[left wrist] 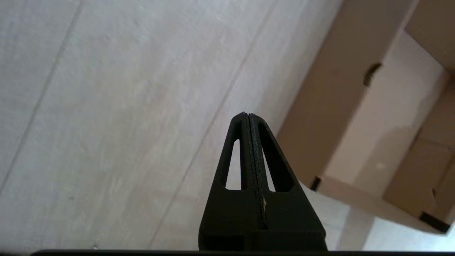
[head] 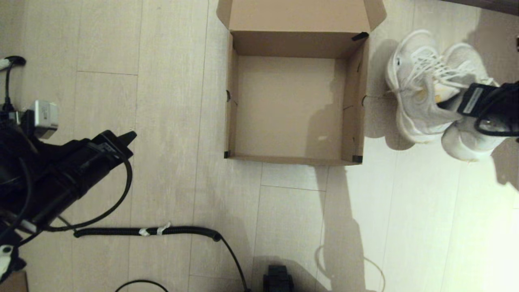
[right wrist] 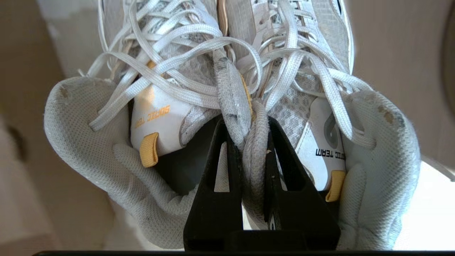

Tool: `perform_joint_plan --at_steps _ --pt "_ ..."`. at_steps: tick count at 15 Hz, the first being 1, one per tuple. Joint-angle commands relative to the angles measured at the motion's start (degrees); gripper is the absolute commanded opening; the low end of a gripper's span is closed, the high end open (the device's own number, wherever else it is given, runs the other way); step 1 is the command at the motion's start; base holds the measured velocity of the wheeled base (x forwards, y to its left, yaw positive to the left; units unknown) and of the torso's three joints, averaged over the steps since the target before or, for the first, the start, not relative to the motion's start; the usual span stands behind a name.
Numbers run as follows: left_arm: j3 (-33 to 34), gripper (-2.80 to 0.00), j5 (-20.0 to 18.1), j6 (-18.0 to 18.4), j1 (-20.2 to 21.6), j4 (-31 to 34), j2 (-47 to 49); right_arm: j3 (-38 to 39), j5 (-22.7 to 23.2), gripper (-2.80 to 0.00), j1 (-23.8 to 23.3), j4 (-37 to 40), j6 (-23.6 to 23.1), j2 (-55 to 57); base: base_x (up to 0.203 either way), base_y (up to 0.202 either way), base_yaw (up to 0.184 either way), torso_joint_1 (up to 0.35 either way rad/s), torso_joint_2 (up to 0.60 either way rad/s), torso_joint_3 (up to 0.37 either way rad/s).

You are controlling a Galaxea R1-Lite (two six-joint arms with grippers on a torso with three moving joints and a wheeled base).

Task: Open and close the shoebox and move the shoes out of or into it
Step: Put the shoes out of the shoe box

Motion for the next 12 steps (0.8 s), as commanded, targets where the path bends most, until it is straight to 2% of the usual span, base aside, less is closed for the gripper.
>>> perform_joint_plan --at_steps 1,2,3,6,9,12 --pt "0.5 -2.8 -0.1 -0.1 -0.4 -0.3 -0.8 2.7 -0.2 -2.8 -0.4 -2.5 0.1 4.3 0.0 0.0 0.0 0.0 0.0 0.0" --pt "0.7 -2.8 -0.1 0.1 -0.4 -0.3 -1.2 3.6 -0.2 -2.8 -0.5 -4.9 0.2 5.6 0.0 0.0 0.0 0.0 0.0 0.0" --pt "1.0 -2.8 -0.1 0.3 -0.5 -0.3 -1.9 4.2 -0.2 0.0 -0.5 -6.8 0.1 6.5 0.0 0.0 0.0 0.0 0.0 0.0" --pt "1.4 -2.8 -1.1 2.2 -0.9 2.1 -4.8 3.7 -0.1 0.0 -0.5 -6.8 -0.2 5.8 0.0 0.0 0.0 0.0 0.0 0.0" --pt "2.4 -2.8 -1.9 2.4 -1.2 2.5 -5.8 4.5 0.4 0.0 0.1 -6.6 -0.3 4.4 0.0 0.0 0.0 0.0 0.0 0.0" --pt "-2.4 -2.8 -3.1 2.7 -3.7 3.3 -0.9 2.6 1.3 0.0 5.2 -6.7 0.2 4.6 0.0 0.0 0.0 0.0 0.0 0.0"
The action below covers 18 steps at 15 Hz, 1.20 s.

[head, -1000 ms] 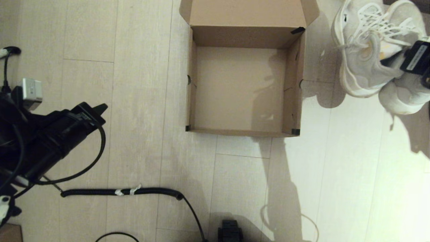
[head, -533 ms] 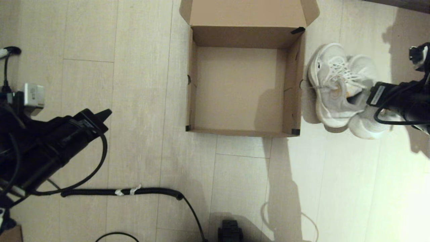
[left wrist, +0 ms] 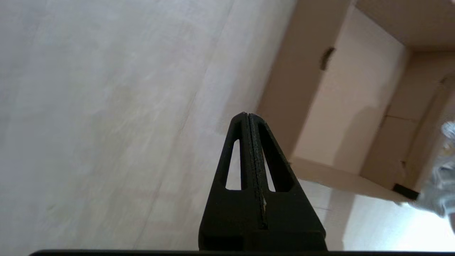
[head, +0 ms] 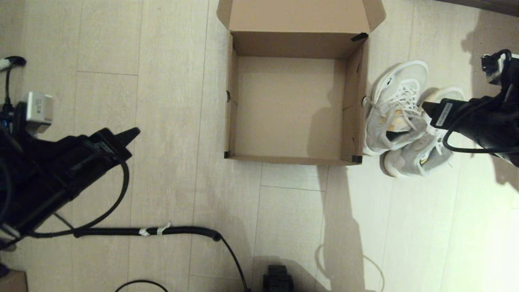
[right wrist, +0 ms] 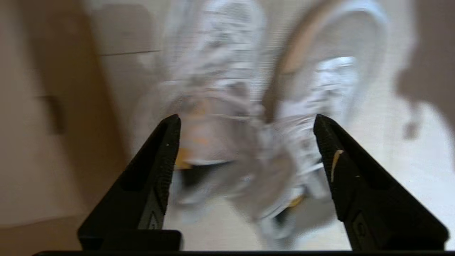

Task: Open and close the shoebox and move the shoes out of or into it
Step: Put the shoes out of the shoe box, then put the shoes into the shoe box

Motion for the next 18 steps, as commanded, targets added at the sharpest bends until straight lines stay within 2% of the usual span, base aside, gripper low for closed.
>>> perform_joint_plan --at_steps 1,2,3,7,10,11,14,16,18 --pt "-3.1 -2.8 -0.6 0.0 -2.0 -0.1 5.5 -1.1 0.5 0.0 3.1 -0.3 0.9 1.1 0.0 0.0 0.0 0.0 0.0 0.0" --pt "-5.4 -2.8 -1.1 0.3 -2.9 0.0 8.8 -2.8 0.9 0.0 4.5 -0.5 2.5 2.6 0.0 0.0 0.0 0.0 0.0 0.0" --pt "-8.5 -2.8 -1.4 0.7 -3.7 0.0 12.1 -4.9 1.1 -2.8 5.3 -0.5 3.7 4.1 0.0 0.0 0.0 0.0 0.0 0.0" --pt "-22.7 -2.8 -1.3 1.9 -4.9 -0.5 24.6 -14.9 1.2 -2.8 6.0 -0.6 4.7 12.7 0.0 0.0 0.0 0.0 0.0 0.0" --pt "-34.7 -2.8 -0.4 5.4 -5.6 -2.6 32.0 -21.5 1.1 -2.8 6.9 -2.5 4.9 18.8 0.0 0.0 0.0 0.0 0.0 0.0" --pt "-37.4 -2.8 -0.1 6.3 -7.6 -2.3 32.2 -21.9 1.0 -2.8 8.4 -3.0 4.8 18.7 0.0 0.0 0.0 0.0 0.0 0.0" --pt "-39.3 -2.8 1.6 7.7 -14.1 6.2 25.1 -20.0 1.0 -2.8 11.6 -2.2 5.4 11.9 0.0 0.0 0.0 0.0 0.0 0.0" --pt "-39.6 -2.8 4.5 8.2 -18.0 12.3 20.5 -17.3 1.2 -2.8 14.7 1.1 5.9 5.1 0.0 0.0 0.0 0.0 0.0 0.0" --pt "-39.4 -2.8 5.7 8.4 -21.3 17.5 18.8 -13.4 1.3 -2.8 18.7 5.2 7.6 2.1 0.0 0.0 0.0 0.0 0.0 0.0"
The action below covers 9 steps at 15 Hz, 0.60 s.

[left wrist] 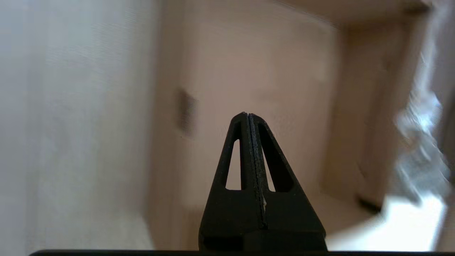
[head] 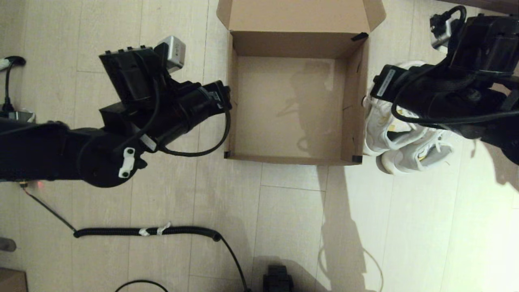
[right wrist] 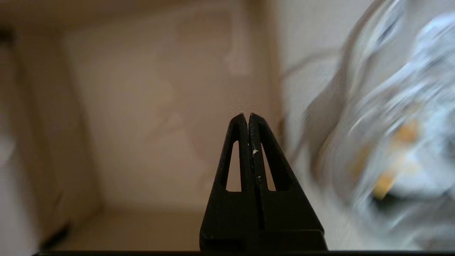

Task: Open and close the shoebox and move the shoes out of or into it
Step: Put the shoes into the shoe box

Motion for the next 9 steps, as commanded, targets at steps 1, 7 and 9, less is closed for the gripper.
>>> perform_joint_plan --at_steps 1,7,9 --pt "1.4 -2.8 0.6 0.3 -3.3 4.3 -2.9 3.2 -0.1 -2.8 2.2 0.7 0.6 -3.4 0.0 0.0 0.0 0.0 0.0 0.0" --pt "6.4 -2.8 4.6 6.2 -4.1 2.2 5.0 7.5 0.1 -2.8 4.9 -3.1 5.7 4.4 0.0 0.0 0.0 0.0 0.0 0.0" --pt "5.0 -2.8 4.8 7.9 -3.7 0.3 7.3 8.8 -0.2 -2.8 5.2 -8.6 4.9 7.8 0.0 0.0 0.0 0.0 0.0 0.0"
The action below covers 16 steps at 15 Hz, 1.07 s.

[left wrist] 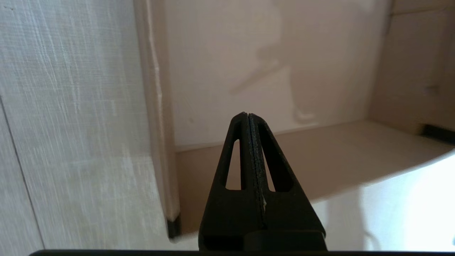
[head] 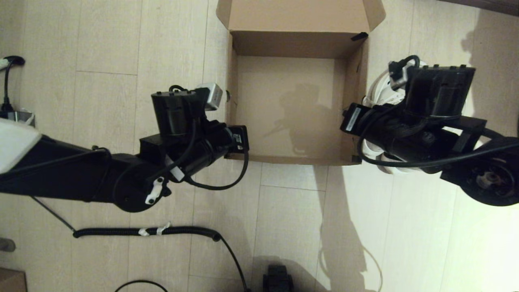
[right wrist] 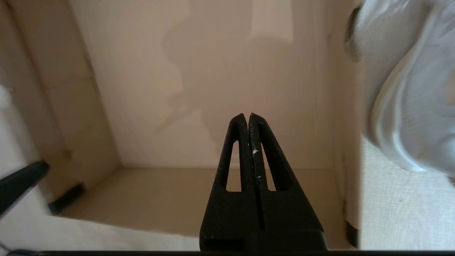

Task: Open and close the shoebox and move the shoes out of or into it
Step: Put the shoes into the shoe box

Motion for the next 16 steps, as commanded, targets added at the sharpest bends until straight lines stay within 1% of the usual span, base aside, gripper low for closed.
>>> perform_joint_plan --at_steps 1,4,6,7,9,10,13,16 --pt "-0.8 -2.8 0.1 1.0 0.2 -0.2 2.9 1.2 -0.3 -2.8 0.6 -1.3 -0.6 4.0 0.0 0.0 0.0 0.0 0.0 0.0" --pt "-2.5 -2.8 1.4 2.6 0.2 0.7 3.9 3.4 -0.5 -2.8 0.6 -1.4 -3.0 4.4 0.0 0.0 0.0 0.0 0.0 0.0" --pt "-3.0 -2.8 1.6 3.5 0.5 0.8 5.1 4.5 -0.6 -2.8 0.7 -1.5 -3.1 5.4 0.0 0.0 0.0 0.0 0.0 0.0" --pt "-2.9 -2.8 1.7 4.6 1.0 0.8 5.7 5.2 -0.7 -2.8 0.7 -1.5 -3.1 5.5 0.0 0.0 0.0 0.0 0.0 0.0" --pt "-2.4 -2.8 2.9 5.1 1.3 1.2 5.3 6.6 -0.9 -2.8 1.2 -1.5 -3.1 5.5 0.0 0.0 0.0 0.0 0.0 0.0" --pt "-1.5 -2.8 3.9 5.6 1.3 2.4 5.0 6.9 -1.5 -2.8 1.8 -1.5 -3.1 5.5 0.0 0.0 0.0 0.0 0.0 0.0" --pt "0.2 -2.8 5.9 6.1 1.3 6.2 4.5 8.7 -3.0 -2.8 3.0 -1.5 -3.0 5.5 0.0 0.0 0.0 0.0 0.0 0.0" --pt "0.6 -2.8 5.9 6.2 1.2 6.7 4.4 12.3 -4.1 -2.8 3.9 -2.4 -2.7 5.2 0.0 0.0 0.0 0.0 0.0 0.0"
